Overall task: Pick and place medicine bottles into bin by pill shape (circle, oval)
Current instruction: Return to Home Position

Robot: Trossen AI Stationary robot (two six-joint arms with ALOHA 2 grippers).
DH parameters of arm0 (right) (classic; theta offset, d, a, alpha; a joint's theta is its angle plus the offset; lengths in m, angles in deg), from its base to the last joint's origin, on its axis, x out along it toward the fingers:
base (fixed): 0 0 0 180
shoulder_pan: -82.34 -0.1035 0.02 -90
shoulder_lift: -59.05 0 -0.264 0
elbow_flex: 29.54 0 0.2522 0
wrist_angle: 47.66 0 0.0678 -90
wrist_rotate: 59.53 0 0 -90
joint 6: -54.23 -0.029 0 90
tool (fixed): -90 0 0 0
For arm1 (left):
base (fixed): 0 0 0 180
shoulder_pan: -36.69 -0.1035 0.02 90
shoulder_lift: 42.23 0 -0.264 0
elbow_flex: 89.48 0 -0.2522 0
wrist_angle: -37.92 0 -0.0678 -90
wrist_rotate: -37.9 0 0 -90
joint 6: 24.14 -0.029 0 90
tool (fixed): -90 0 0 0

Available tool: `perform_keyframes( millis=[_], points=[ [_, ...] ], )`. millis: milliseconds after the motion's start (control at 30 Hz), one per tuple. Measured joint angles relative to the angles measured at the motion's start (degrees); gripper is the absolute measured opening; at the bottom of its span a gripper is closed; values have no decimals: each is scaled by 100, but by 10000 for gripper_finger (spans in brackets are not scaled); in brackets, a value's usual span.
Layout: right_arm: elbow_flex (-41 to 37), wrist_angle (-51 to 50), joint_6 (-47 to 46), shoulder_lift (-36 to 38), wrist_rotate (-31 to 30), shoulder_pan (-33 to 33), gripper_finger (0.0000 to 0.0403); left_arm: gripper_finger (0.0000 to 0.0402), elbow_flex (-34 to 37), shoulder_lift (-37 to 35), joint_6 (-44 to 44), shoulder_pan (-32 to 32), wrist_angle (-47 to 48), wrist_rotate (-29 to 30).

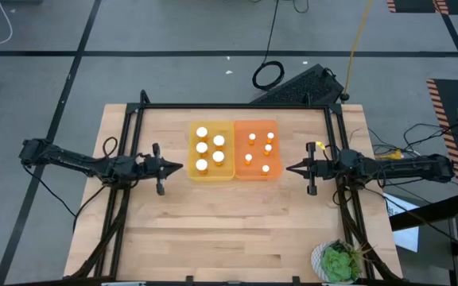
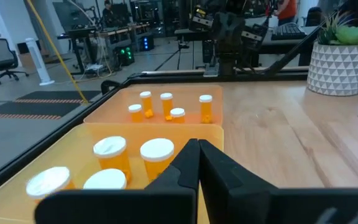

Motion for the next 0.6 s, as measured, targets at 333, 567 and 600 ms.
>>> perform_keyframes(
  millis=[333,567,600],
  points=[
    [-74,-480,-212,819,322,321,0,10,0,-134,57,0,332,74],
    [-76,-715,-227,1419,-309,502,0,8,0,-134,59,0,305,94],
    [-75,-807,-253,1468,-405,502,0,10,0,-134,59,0,304,96]
  ],
)
